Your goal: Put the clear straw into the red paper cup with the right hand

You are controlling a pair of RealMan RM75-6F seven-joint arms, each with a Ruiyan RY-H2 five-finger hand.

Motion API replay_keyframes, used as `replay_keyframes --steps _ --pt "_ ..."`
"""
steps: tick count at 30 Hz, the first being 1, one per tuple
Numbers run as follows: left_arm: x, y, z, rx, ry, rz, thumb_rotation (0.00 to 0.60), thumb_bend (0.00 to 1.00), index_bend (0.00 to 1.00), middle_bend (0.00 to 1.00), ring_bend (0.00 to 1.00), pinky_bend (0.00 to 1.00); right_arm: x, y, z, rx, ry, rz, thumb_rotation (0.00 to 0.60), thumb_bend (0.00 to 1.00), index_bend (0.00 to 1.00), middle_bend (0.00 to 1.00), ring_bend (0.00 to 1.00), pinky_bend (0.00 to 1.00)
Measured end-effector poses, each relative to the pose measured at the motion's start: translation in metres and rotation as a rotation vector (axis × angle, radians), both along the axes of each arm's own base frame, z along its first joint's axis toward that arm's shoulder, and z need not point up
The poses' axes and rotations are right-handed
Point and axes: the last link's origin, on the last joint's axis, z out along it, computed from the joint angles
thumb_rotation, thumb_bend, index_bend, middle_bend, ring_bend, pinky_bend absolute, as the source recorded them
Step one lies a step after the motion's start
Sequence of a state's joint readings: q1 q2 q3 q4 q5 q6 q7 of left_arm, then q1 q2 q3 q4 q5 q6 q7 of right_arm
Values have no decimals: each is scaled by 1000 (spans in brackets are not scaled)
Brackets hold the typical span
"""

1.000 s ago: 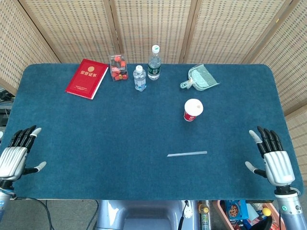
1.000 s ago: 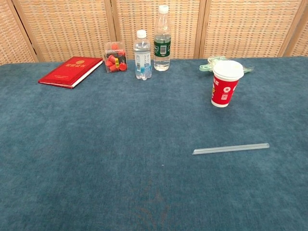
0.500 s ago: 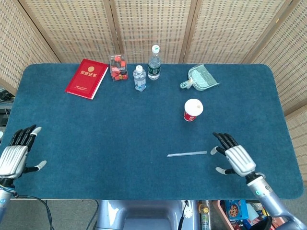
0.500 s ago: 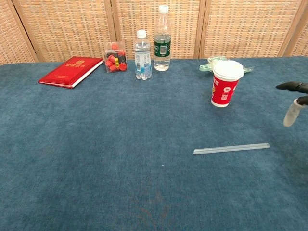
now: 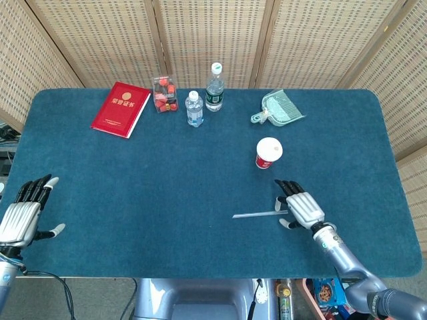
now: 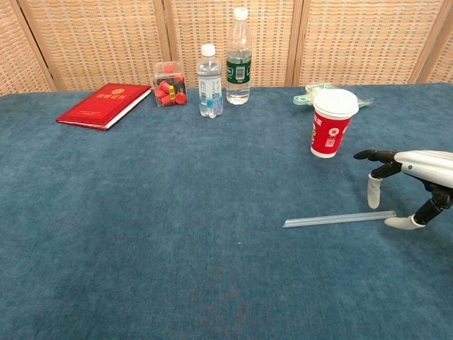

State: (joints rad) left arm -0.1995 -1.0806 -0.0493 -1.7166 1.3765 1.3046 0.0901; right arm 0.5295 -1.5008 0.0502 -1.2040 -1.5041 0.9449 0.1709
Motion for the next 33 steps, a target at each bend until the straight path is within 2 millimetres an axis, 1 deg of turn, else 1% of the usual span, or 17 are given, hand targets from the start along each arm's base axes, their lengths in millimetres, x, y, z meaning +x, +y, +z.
replay_keyframes --steps 12,14,23,33 --pt "0 1 0 -1 1 6 600 204 0 0 0 0 0 -12 -14 -10 53 -16 600 349 517 0 0 0" --pt "0 1 0 1 0 6 600 204 0 0 0 0 1 -12 -15 -9 57 -14 600 352 517 0 0 0" --pt "-1 1 0 -1 -2 6 600 204 0 0 0 0 3 -11 -15 -5 60 -4 600 424 527 0 0 0" --pt "-1 1 2 4 -5 8 600 204 0 0 0 0 5 -9 -20 -2 77 15 600 424 528 0 0 0"
